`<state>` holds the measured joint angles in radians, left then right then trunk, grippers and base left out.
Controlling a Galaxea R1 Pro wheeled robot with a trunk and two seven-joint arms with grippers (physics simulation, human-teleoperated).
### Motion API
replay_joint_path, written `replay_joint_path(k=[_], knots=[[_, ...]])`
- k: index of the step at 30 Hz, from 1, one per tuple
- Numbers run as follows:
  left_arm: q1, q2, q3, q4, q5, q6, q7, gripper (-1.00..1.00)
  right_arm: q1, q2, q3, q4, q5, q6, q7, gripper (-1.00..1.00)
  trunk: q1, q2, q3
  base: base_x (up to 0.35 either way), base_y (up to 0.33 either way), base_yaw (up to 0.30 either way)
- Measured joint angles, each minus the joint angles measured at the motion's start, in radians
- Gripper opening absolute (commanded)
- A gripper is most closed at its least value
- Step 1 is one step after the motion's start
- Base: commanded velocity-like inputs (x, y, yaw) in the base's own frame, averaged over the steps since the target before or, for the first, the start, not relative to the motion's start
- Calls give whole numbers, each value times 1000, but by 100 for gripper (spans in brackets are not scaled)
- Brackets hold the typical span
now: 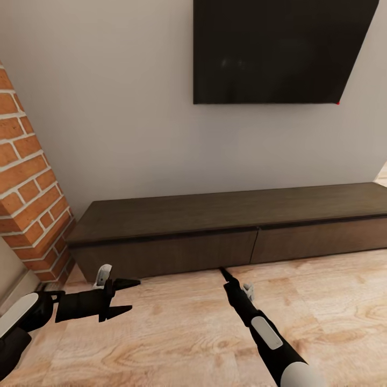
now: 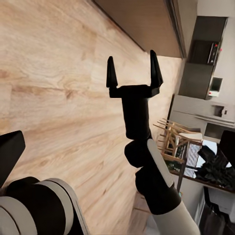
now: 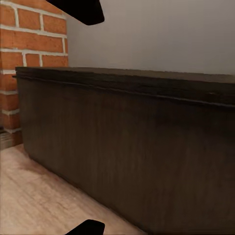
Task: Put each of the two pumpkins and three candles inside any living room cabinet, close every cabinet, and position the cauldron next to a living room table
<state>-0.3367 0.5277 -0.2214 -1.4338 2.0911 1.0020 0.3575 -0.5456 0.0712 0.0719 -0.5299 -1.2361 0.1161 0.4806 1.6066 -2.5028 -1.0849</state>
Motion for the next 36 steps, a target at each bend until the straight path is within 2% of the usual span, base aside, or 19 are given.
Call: replay_joint_path(k=[6, 15, 17, 20, 22, 24, 29, 36], knots=[[0, 0, 0, 0, 5, 0, 0, 100, 0, 0, 0, 1, -13, -7, -5, 100, 3, -1, -23, 0, 0, 0], [0, 1, 0, 0, 7, 0, 0, 100, 0, 0, 0, 3, -17, -10, 0, 100, 2, -2, -23, 191, 18, 0], [0, 1, -1, -1, 8, 0, 0, 100, 0, 0, -1, 3, -31, -10, 2, 100, 2, -2, -23, 322, 4, 0], [0, 1, -4, -1, 8, 0, 0, 100, 0, -1, 1, 3, -85, -6, 4, 100, 2, -2, -23, 327, 1, 0], [0, 1, -5, -1, 8, 0, 0, 100, 0, -2, 3, 4, -125, -2, 16, 100, 2, -2, -23, 318, 0, 0], [0, 1, -6, -2, 8, 0, 0, 100, 0, -2, 4, 4, -136, -1, 31, 100, 2, -2, -23, 314, 0, 0], [0, 0, -7, -2, 8, 0, 0, 100, 3, -1, 4, 0, -145, -32, 121, 100, 2, -2, -23, 311, 0, 0], [0, -1, -8, -2, 8, 0, 0, 100, 3, 0, 4, -1, -147, -43, 159, 100, 3, -1, -23, 122, 0, 0]])
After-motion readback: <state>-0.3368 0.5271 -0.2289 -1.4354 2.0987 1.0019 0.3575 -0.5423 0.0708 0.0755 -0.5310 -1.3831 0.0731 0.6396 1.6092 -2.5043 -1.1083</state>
